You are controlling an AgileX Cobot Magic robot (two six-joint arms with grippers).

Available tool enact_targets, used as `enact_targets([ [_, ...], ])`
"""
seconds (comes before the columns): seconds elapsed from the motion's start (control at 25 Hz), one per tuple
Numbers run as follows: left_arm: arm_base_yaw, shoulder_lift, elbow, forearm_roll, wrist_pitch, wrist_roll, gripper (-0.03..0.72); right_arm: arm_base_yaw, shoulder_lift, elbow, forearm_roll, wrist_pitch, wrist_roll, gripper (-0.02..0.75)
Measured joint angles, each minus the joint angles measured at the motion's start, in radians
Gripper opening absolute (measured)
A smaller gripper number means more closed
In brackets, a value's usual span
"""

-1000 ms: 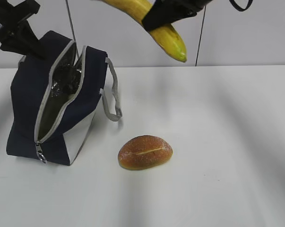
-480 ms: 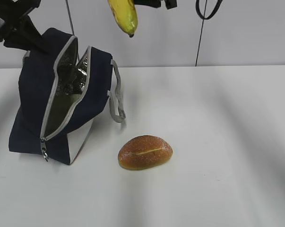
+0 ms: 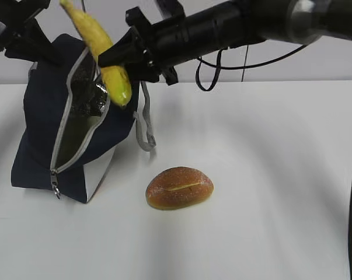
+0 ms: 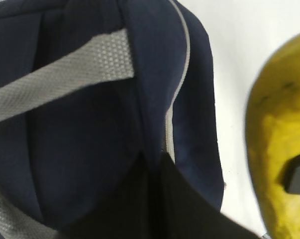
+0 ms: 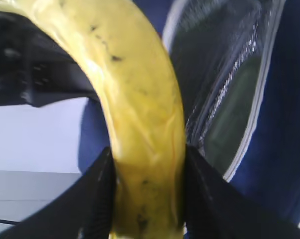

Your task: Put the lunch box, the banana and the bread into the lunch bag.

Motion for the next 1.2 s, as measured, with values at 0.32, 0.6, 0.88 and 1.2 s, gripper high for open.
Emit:
enact_targets([
  [0.32,0.0,0.0,0.0,0.0,-0.001,0.0,-0.003,0.016,0.061,0.0,-0.04,-0.03,0.004,0.281],
  [0.6,0.0,0.0,0.0,0.0,-0.002,0.0,-0.003,0.016,0.071,0.0,-0.269,-0.055,0.122,0.29],
  [0.88,0.0,0.0,0.0,-0.002,-0.001,0.0,-0.003,0.055,0.071,0.0,-0.294,-0.149,0.208,0.29],
  [1.2,0.002,0.0,0.0,0.003,-0.005,0.0,-0.003,0.137,0.071,-0.052,-0.289,-0.268,0.28,0.34],
])
